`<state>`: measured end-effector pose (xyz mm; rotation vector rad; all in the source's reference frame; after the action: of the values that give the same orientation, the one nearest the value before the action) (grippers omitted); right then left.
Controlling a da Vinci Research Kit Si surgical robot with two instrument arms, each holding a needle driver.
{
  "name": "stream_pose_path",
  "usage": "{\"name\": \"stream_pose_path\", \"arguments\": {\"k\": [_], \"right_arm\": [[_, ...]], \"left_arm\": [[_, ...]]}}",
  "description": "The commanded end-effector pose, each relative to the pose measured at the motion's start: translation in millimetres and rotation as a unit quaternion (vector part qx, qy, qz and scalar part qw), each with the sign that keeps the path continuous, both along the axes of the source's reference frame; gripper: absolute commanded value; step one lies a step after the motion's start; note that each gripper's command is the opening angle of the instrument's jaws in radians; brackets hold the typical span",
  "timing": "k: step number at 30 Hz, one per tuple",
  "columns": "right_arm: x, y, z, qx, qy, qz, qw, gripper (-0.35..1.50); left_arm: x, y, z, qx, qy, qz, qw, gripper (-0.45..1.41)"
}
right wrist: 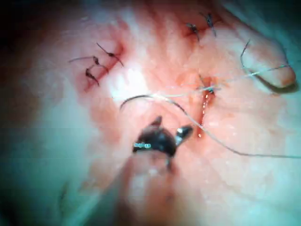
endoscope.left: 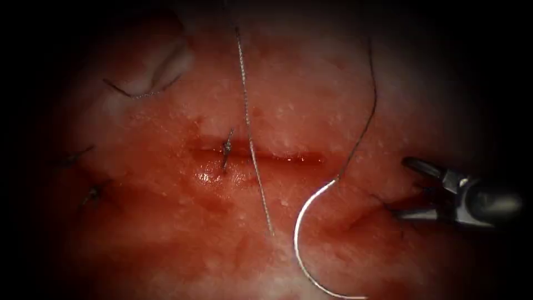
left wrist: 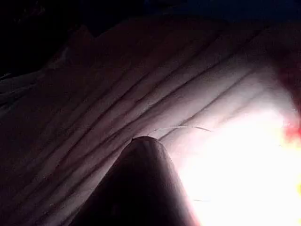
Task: Wound Closure
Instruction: Use the left tool to grab the suture and pull the needle into frame, then pick up the needle near the tip using the left tool.
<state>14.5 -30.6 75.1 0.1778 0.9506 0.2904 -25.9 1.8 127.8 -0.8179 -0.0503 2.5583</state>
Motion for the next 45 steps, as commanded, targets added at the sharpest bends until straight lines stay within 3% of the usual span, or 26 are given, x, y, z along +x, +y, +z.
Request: {"name": "stream_pose_path", "arguments": {"k": [1, 2, 4, 5, 6, 16, 19, 25, 29, 32, 38, 45], "right_arm": [[0.6, -0.6, 0.4, 0.001, 0.001, -0.001, 1.000, 1.03], [0.6, -0.7, 0.4, 0.001, 0.001, -0.001, 1.000, 1.03], [0.6, -0.7, 0.3, 0.001, 0.001, -0.001, 1.000, 1.03], [0.6, -0.8, 0.2, 0.001, 0.002, -0.002, 1.000, 1.03], [0.6, -0.8, 0.2, 0.001, 0.002, -0.002, 1.000, 1.03], [0.6, -0.8, 0.2, 0.001, 0.002, -0.002, 1.000, 1.03], [0.6, -0.8, 0.2, 0.001, 0.002, -0.002, 1.000, 1.03], [0.6, -0.9, 0.2, 0.001, 0.002, -0.002, 1.000, 1.03], [0.5, -0.8, 0.1, 0.001, 0.002, -0.002, 1.000, 1.03], [0.4, -0.8, 0.1, 0.002, 0.002, -0.002, 1.000, 1.03], [0.2, -0.7, 0.0, 0.002, 0.002, -0.003, 1.000, 1.03], [0.2, -0.7, 0.0, 0.002, 0.002, -0.003, 1.000, 1.03]], "left_arm": [[-0.5, 0.9, 0.4, -0.001, 0.001, -0.001, 1.000, -0.45], [-0.4, 1.0, 0.5, -0.002, 0.001, -0.001, 1.000, -0.45], [-0.3, 0.6, 0.8, 0.008, 0.001, -0.017, 1.000, 0.83], [-0.1, -0.1, 0.8, 0.022, -0.005, -0.029, 0.999, 1.20], [0.4, -0.8, 0.5, 0.035, -0.014, -0.037, 0.999, 1.28], [3.3, -6.2, -4.6, 0.103, -0.126, -0.062, 0.985, 1.23], [3.3, -10.4, -7.4, 0.121, -0.180, -0.049, 0.975, 1.23], [0.8, -20.1, -12.5, 0.139, -0.240, 0.016, 0.961, 1.22], [-0.9, -28.4, -16.4, 0.136, -0.282, 0.094, 0.945, 0.95], [-1.5, -33.0, -17.8, 0.152, -0.264, 0.150, 0.941, 0.71], [-1.9, -37.9, -17.3, 0.168, -0.215, 0.212, 0.938, 0.71], [-4.7, -43.2, -13.0, 0.177, -0.168, 0.256, 0.935, 0.71]]}}
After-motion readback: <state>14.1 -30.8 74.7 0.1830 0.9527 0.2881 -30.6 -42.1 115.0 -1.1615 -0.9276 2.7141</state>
